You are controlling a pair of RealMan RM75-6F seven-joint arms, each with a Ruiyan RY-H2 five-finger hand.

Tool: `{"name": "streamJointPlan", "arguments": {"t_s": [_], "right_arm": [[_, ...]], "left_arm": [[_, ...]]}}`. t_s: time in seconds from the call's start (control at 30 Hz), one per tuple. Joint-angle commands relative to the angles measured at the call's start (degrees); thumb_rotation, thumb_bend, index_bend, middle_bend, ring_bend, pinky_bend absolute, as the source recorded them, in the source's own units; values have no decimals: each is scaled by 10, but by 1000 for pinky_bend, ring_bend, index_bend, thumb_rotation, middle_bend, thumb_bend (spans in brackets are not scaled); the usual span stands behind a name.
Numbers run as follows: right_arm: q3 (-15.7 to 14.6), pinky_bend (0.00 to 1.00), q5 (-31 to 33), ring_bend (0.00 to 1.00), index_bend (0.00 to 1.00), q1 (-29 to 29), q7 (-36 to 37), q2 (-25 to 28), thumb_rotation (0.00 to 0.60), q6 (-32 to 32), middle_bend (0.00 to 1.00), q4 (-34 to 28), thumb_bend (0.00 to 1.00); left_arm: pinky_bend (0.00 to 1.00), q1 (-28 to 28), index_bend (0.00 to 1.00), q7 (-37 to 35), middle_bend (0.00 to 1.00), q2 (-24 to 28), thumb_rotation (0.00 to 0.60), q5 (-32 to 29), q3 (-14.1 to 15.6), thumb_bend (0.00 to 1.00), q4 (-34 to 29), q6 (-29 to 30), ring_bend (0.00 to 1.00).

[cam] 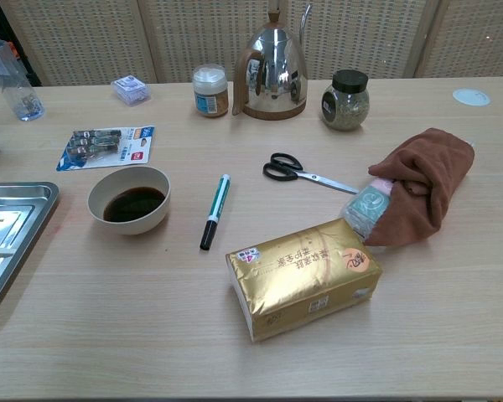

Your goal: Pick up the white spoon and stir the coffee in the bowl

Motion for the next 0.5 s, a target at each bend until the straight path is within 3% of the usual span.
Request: {"name": "streamJointPlan", "arguments": {"t_s": [0.03, 0.33, 0.5], "right_arm": [[2, 0, 1, 0, 0, 0, 0, 0, 600, 2, 0, 1, 0], [-1, 0, -5, 0, 0, -3, 8, 7, 600, 7, 0, -9, 0], [-1, 0, 1, 0, 0, -6, 25, 17, 600, 6, 0, -25, 0]], "left_arm": [[0, -1, 0, 4, 0, -1, 600, 1, 0, 0, 1, 0, 0], [0, -13, 22, -5, 0, -7, 600, -10, 4, 0, 1, -36, 0], [0, -38, 257, -6, 0, -32, 600, -30, 3, 5, 22, -94, 0]]}}
